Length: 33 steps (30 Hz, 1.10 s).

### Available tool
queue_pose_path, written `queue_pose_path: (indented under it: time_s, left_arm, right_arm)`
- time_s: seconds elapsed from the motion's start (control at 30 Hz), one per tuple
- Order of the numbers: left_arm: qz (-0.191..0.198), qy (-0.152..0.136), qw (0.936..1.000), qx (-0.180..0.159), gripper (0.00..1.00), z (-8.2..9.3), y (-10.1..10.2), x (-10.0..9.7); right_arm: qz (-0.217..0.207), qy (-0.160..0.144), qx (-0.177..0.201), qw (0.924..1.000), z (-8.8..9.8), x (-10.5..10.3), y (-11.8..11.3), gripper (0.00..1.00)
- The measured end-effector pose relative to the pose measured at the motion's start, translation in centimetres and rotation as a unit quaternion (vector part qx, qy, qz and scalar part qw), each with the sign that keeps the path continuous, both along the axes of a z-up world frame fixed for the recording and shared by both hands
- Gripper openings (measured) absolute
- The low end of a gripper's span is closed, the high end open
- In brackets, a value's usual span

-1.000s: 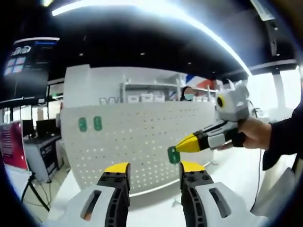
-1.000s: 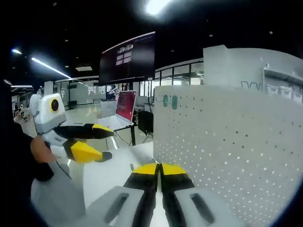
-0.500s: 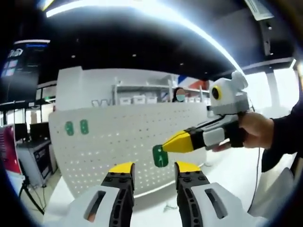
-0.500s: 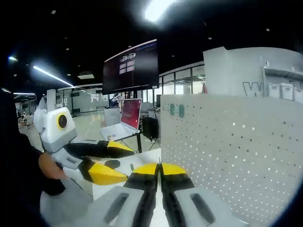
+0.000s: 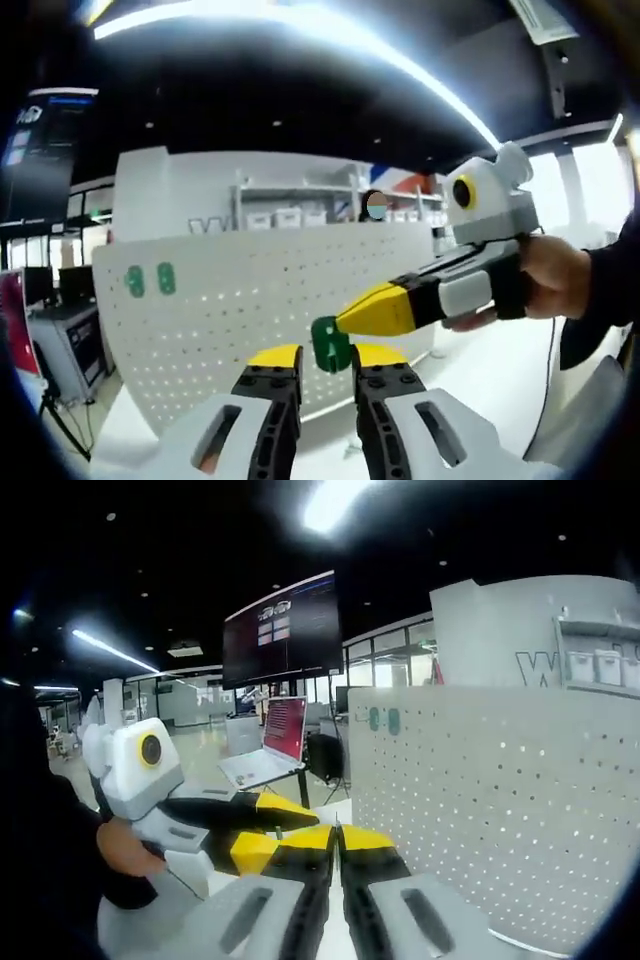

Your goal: Insert the hook assembly into the mounting plate slot until the hook locks in place.

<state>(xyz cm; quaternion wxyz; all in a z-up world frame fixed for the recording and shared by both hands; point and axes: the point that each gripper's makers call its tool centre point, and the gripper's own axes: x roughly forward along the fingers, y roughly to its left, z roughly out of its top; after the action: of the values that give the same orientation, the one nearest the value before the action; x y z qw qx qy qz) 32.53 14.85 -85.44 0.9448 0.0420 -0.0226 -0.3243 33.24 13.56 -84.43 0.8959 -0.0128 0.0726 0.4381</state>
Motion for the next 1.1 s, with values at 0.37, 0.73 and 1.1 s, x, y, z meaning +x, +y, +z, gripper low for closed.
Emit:
queue_pose_path:
  time_s: [0.37,0.73,1.1]
  left_arm:
    - [-0.008,-0.014,0.9999,0.004,0.10,0.25,-0.30,0.11]
    - [-0.018,-0.017,0.9997,0.007,0.04,0.22,-0.62,0.01]
    - [-0.026,-0.007,0.9996,0.002,0.03,0.20,-0.70,-0.11]
  right_arm:
    - [0.002,0.004,0.004,1.0000,0.11,-0.37,0.30,0.00]
    - [-0.002,0.005,0.004,1.0000,0.19,-0.49,0.30,0.00]
    - [-0.008,0.008,0.002,0.9999,0.18,-0.68,0.18,0.00]
